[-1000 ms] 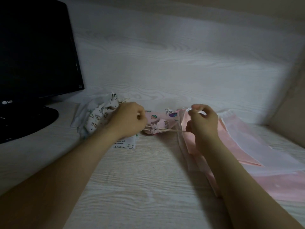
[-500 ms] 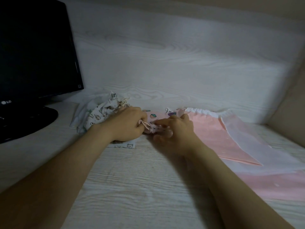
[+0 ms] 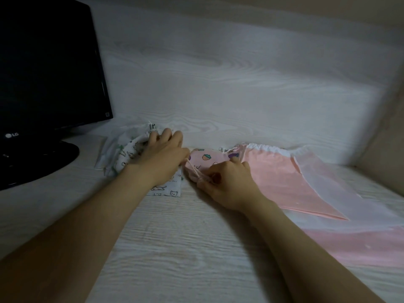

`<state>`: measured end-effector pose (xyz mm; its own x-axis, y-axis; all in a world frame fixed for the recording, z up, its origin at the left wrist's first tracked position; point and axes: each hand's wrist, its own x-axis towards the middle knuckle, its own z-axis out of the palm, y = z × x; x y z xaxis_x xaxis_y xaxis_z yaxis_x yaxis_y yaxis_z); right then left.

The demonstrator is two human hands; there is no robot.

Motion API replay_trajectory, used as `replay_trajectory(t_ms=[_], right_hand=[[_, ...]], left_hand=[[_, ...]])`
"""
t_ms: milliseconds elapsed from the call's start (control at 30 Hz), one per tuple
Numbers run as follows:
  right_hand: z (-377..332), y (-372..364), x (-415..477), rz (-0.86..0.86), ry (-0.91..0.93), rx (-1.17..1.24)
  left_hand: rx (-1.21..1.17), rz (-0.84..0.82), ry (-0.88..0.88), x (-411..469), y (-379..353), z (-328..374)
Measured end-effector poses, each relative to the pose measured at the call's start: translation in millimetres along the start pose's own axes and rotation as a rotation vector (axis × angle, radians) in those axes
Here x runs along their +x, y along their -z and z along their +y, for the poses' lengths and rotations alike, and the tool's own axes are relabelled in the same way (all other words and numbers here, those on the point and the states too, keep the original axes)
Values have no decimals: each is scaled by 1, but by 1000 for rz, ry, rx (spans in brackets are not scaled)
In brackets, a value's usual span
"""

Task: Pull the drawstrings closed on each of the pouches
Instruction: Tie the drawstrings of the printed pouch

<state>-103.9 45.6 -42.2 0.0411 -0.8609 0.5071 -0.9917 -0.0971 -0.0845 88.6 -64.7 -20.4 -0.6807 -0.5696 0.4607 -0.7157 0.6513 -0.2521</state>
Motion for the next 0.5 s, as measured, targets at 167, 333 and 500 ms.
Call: replay_trajectory(t_ms=[167,333,500], right_hand=[[-2,-3,2,48,35,72],[-5,-9,2,-9,53,110],[-7,-5,2,-59,8,267]], left_hand=[[-121,63,120,2,10,18],[-746,189,289,4,8,41],[-1421,169,493,11,8,58]])
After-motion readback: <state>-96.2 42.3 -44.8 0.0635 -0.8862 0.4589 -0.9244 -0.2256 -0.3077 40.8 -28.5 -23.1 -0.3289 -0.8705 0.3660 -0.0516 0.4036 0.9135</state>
